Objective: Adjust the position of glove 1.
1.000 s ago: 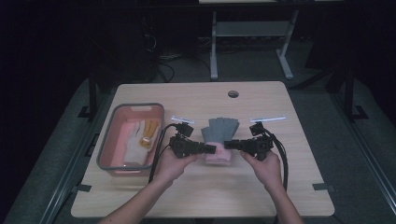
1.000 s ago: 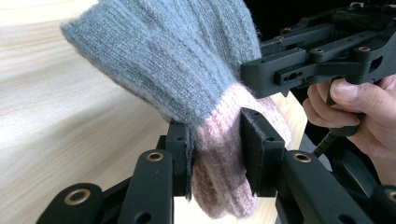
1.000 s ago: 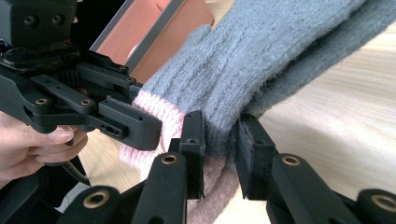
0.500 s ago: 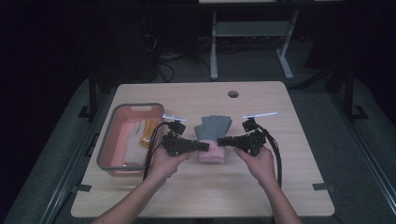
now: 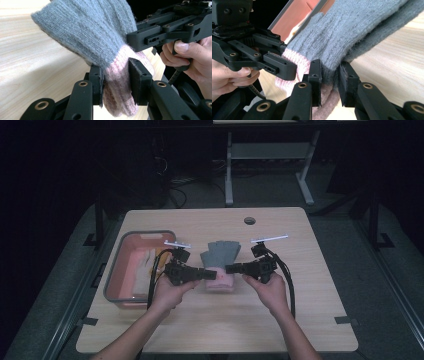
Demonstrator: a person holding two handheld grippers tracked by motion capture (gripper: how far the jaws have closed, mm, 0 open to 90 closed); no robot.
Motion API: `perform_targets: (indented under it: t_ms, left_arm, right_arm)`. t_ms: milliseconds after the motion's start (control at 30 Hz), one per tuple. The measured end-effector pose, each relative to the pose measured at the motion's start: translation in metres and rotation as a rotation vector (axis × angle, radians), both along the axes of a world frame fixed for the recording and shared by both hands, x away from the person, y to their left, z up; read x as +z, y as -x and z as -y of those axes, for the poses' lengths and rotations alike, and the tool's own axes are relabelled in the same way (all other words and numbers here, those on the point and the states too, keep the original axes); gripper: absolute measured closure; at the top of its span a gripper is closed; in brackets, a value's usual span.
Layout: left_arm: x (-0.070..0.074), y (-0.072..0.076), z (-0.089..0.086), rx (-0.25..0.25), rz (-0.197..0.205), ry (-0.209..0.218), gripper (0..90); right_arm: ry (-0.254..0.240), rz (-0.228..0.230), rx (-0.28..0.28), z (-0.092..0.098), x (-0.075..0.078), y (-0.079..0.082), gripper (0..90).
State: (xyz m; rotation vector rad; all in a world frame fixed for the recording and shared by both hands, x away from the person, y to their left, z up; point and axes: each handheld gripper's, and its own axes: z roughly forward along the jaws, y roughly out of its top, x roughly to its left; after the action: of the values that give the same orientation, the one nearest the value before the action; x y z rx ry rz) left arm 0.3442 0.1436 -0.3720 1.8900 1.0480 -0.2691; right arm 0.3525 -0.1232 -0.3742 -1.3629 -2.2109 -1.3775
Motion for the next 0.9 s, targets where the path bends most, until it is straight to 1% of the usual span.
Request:
perform_targets:
  t_ms: [200, 300, 567, 667, 800, 833, 867, 900]
  left_arm:
    - [0.003, 0.0, -0.008, 0.008, 0.003, 0.005, 66.8]
    - [0.004, -0.001, -0.011, 0.01, 0.001, 0.008, 66.9]
    - [0.008, 0.0, -0.018, 0.016, 0.007, 0.003, 66.9]
    - [0.009, 0.0, -0.021, 0.027, 0.006, 0.005, 66.9]
    - [0.01, -0.001, -0.026, 0.025, 0.013, -0.003, 66.9]
    - [0.011, -0.001, -0.026, 0.035, 0.011, 0.005, 66.8]
    - [0.011, -0.001, -0.028, 0.031, 0.014, 0.004, 66.8]
    - [0.012, -0.001, -0.029, 0.037, 0.015, 0.003, 66.8]
  right_arm:
    - [-0.002, 0.0, 0.01, -0.008, 0.003, -0.003, 74.2]
    - [0.0, 0.009, 0.017, -0.011, 0.004, -0.004, 74.1]
    - [-0.006, 0.0, 0.029, -0.017, 0.007, -0.007, 73.9]
    - [-0.002, 0.003, 0.033, -0.02, 0.008, -0.009, 73.9]
    - [0.006, 0.006, 0.041, -0.025, 0.01, -0.01, 73.8]
    - [0.006, 0.004, 0.043, -0.026, 0.011, -0.011, 73.8]
    - [0.006, 0.01, 0.042, -0.028, 0.011, -0.011, 73.8]
    - [0.007, 0.007, 0.043, -0.029, 0.012, -0.012, 73.8]
